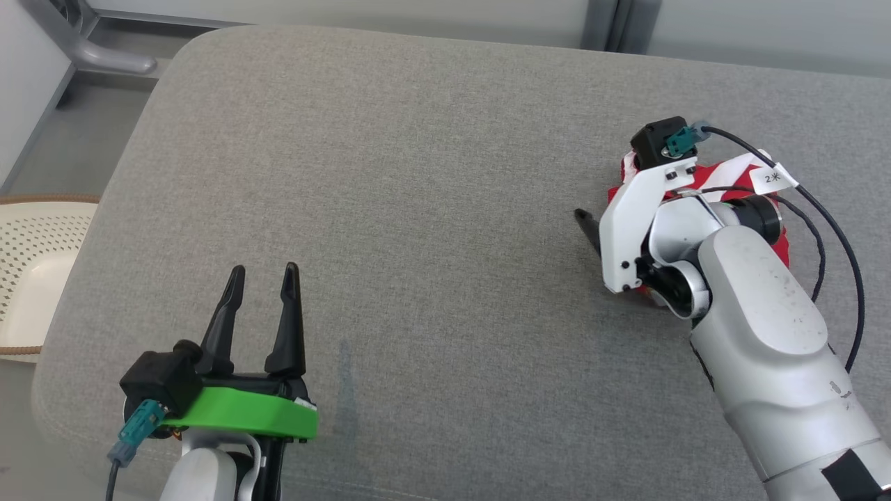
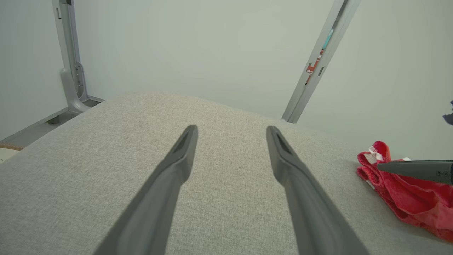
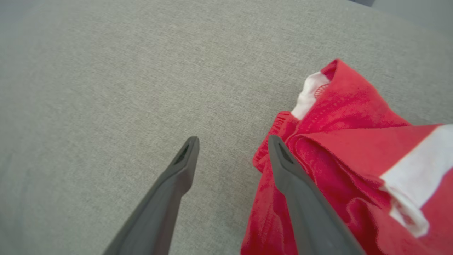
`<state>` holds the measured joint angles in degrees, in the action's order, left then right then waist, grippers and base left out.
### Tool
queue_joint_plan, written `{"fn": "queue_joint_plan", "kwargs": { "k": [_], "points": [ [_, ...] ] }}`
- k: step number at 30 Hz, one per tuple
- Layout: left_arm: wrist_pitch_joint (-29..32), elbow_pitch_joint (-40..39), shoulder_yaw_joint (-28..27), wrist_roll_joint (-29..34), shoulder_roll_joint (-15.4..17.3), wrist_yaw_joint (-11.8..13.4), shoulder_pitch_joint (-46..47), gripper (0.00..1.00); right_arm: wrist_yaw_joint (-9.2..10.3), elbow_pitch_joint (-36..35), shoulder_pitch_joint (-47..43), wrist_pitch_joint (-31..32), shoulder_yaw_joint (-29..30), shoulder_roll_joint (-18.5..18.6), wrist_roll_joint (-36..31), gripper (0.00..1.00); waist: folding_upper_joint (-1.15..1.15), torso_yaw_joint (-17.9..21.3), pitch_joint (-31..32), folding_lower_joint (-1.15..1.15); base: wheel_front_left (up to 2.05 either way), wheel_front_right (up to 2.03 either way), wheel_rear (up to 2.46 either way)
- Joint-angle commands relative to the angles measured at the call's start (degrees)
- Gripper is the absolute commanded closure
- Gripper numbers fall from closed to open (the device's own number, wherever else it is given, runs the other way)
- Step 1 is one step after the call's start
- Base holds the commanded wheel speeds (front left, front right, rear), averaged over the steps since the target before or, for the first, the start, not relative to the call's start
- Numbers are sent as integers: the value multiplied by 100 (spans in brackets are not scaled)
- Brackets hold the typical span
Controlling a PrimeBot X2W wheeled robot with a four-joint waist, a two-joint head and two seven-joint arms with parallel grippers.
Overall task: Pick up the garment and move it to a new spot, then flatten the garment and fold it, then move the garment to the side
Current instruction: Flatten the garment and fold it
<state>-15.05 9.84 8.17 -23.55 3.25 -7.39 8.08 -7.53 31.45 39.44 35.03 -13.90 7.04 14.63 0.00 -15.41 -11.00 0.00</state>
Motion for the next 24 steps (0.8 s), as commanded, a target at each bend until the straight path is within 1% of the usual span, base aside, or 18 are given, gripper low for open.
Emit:
{"fn": "queue_joint_plan", "kwargs": {
  "k": [1, 2, 4, 6, 7, 8, 11, 15, 16, 17, 18, 21, 24],
  "points": [
    [-13, 13, -38, 66, 7, -11, -7, 0, 9, -236, -80, 88, -90, -27, 395, 0, 0, 70, 47, 0, 0, 0, 0],
    [-13, 13, -56, 73, 4, -11, -22, 0, 9, -416, -97, 103, -139, -4, 623, 0, 0, 98, 69, 0, 0, 0, 0],
    [-13, 7, -90, 85, 3, -11, -45, 0, 10, -835, -143, 55, -200, 211, 881, 0, 0, 158, 112, 0, 0, 0, 0],
    [-13, 1, -107, 87, -2, -11, -64, 0, 10, -1177, -233, -26, -174, 409, 940, 0, 0, 218, 154, 0, 0, 0, 0],
    [-13, 4, -119, 86, -3, -11, -88, 0, 8, -1428, -322, -135, -17, 562, 873, 0, 0, 271, 202, 0, 0, 0, 0],
    [-13, 4, -116, 92, -2, -11, -97, 0, 8, -1505, -389, -184, 117, 650, 804, 0, 0, 295, 223, 0, 0, 0, 0],
    [-13, -1, -91, 97, -7, -11, -95, 0, 8, -1533, -643, -299, 549, 832, 548, 0, 0, 335, 258, 0, 0, 0, 0],
    [-13, -11, -44, 97, -9, -11, -71, 0, 8, -1283, -946, -465, 1057, 892, 119, 0, 0, 351, 251, 0, 0, 0, 0],
    [-13, -15, -34, 97, -10, -11, -61, 0, 8, -1168, -1006, -541, 1184, 889, 35, 26, 0, 349, 241, 0, 0, 0, 0],
    [-13, -23, -24, 97, -10, -11, -52, 0, 8, -1076, -1026, -615, 1289, 869, -21, 76, 0, 346, 229, 0, 0, 0, 0],
    [-13, -33, -16, 95, -11, -11, -38, 0, 8, -955, -1044, -701, 1391, 848, -97, 100, 0, 343, 209, 0, 0, 0, 0],
    [-13, -33, 13, 89, -9, -11, -6, 0, 8, -572, -1009, -876, 1579, 779, -277, 100, 0, 326, 172, 0, 0, 0, 0],
    [-13, -27, 30, 76, 26, -11, 13, 0, 8, -220, -904, -917, 1542, 700, -348, 100, 0, 299, 160, 0, 0, 0, 0]
  ]
}}
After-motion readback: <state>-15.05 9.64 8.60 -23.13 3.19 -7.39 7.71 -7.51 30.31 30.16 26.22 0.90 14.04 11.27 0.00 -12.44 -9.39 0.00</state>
